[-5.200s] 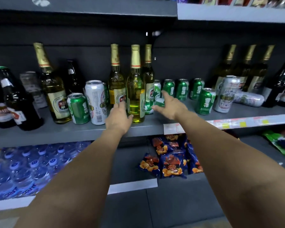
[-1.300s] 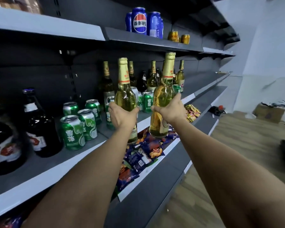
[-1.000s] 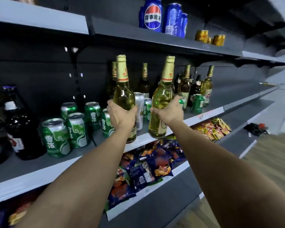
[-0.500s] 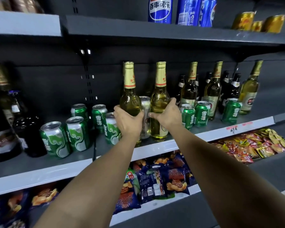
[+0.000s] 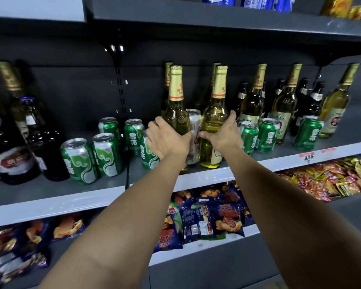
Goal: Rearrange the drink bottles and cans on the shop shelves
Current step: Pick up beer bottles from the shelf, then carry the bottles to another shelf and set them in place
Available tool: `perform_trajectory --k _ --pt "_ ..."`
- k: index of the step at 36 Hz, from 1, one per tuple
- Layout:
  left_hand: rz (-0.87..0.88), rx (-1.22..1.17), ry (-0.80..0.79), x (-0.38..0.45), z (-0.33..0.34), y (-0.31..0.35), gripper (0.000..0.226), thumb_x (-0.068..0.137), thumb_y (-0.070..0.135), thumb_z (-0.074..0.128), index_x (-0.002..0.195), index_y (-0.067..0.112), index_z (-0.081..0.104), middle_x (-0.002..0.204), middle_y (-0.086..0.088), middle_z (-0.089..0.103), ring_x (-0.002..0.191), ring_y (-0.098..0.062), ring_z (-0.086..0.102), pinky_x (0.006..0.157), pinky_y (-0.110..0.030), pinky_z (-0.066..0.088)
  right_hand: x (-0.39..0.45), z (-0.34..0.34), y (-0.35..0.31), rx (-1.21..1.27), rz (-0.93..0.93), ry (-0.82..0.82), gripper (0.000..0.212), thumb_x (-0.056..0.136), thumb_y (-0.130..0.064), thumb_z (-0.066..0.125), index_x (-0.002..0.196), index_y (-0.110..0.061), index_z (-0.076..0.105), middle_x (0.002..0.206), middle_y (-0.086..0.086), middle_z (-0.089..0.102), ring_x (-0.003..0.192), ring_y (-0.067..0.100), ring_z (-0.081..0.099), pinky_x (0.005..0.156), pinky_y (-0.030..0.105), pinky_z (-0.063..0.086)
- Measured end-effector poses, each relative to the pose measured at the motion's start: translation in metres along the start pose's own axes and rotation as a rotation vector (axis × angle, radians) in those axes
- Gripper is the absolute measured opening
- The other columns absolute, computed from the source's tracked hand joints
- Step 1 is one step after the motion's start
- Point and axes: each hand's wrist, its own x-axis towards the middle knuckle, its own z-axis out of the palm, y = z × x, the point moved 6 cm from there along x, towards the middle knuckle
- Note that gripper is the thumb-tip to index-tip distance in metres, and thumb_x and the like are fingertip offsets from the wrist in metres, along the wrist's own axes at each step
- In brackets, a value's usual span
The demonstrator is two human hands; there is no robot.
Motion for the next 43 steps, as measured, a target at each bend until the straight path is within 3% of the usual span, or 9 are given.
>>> perform_trajectory --k 4,6,9,11,18,24,33,37,43 --pt "0.036 0.046 -0.057 0.004 -0.004 -0.002 0.091 0.067 0.062 0.074 0.132 0.011 0.037 0.135 -0.009 0.041 0.128 -0.027 0.035 0.104 -0.039 0.029 -0.007 -0.003 -0.002 -0.002 0.028 0.046 0.105 0.079 -0.051 0.071 0.151 -0.013 0.005 0.150 0.014 0.031 0.136 0.033 0.033 0.102 0.046 0.037" --pt "0.074 0.042 -0.081 0.004 -0.006 -0.004 0.092 0.068 0.067 0.069 0.133 0.011 0.037 0.134 -0.008 0.042 0.129 -0.026 0.035 0.105 -0.039 0.029 -0.014 -0.010 -0.007 -0.097 -0.004 0.182 0.093 0.084 -0.056 0.060 0.150 -0.011 0.014 0.146 0.014 0.037 0.132 0.032 0.035 0.102 0.046 0.034" --pt "0.156 0.013 -0.110 0.003 -0.013 -0.010 0.095 0.070 0.071 0.063 0.140 0.013 0.034 0.135 -0.008 0.042 0.128 -0.026 0.037 0.105 -0.041 0.031 -0.032 -0.025 -0.034 -0.210 -0.232 0.479 0.063 0.090 -0.045 0.053 0.140 -0.011 0.036 0.131 0.010 0.051 0.119 0.028 0.045 0.095 0.041 0.033" --pt "0.217 -0.018 -0.084 0.003 -0.024 -0.017 0.090 0.076 0.069 0.058 0.142 0.015 0.030 0.135 -0.008 0.044 0.127 -0.026 0.039 0.104 -0.042 0.034 -0.045 -0.025 -0.064 -0.215 -0.447 0.566 0.047 0.090 -0.034 0.052 0.130 -0.010 0.048 0.118 0.009 0.057 0.107 0.027 0.050 0.086 0.037 0.030" --pt "0.238 0.029 0.170 0.013 -0.095 -0.071 0.048 0.090 0.047 0.049 0.123 0.012 0.048 0.118 -0.008 0.053 0.111 -0.026 0.048 0.088 -0.038 0.037 -0.096 0.021 -0.166 -0.045 -0.824 0.440 0.035 0.085 -0.028 0.046 0.116 -0.014 0.057 0.101 0.004 0.061 0.094 0.025 0.055 0.078 0.032 0.027" --pt "0.129 0.176 0.334 0.033 -0.167 -0.148 0.040 0.092 0.041 0.049 0.119 0.011 0.050 0.115 -0.010 0.054 0.109 -0.030 0.050 0.085 -0.042 0.037 -0.135 0.081 -0.217 0.029 -0.801 0.120 0.025 0.095 -0.026 0.047 0.116 -0.015 0.052 0.110 0.004 0.061 0.108 0.026 0.051 0.087 0.038 0.037" --pt "-0.205 0.128 0.308 0.078 -0.234 -0.256 0.055 0.091 0.028 0.059 0.133 0.002 0.035 0.136 -0.017 0.040 0.127 -0.033 0.038 0.095 -0.042 0.037 -0.161 0.161 -0.282 -0.185 -0.681 -0.159 0.067 0.088 -0.059 0.053 0.133 -0.012 0.039 0.125 0.011 0.058 0.119 0.030 0.048 0.093 0.040 0.039" --pt "-0.242 -0.026 0.185 0.105 -0.236 -0.290 0.076 0.084 0.025 0.069 0.143 0.008 0.025 0.143 -0.017 0.031 0.130 -0.035 0.035 0.100 -0.042 0.036 -0.170 0.195 -0.310 -0.176 -0.598 -0.261 0.081 0.085 -0.057 0.060 0.141 -0.008 0.028 0.131 0.014 0.051 0.124 0.031 0.045 0.085 0.039 0.043" --pt "-0.258 -0.190 -0.021 0.149 -0.213 -0.318 0.111 0.071 0.035 0.082 0.151 0.015 0.009 0.154 -0.014 0.019 0.140 -0.032 0.025 0.110 -0.047 0.031 -0.169 0.236 -0.325 -0.003 -0.291 -0.295 0.109 0.080 -0.048 0.072 0.150 -0.005 0.000 0.141 0.017 0.043 0.127 0.034 0.045 0.092 0.042 0.044"
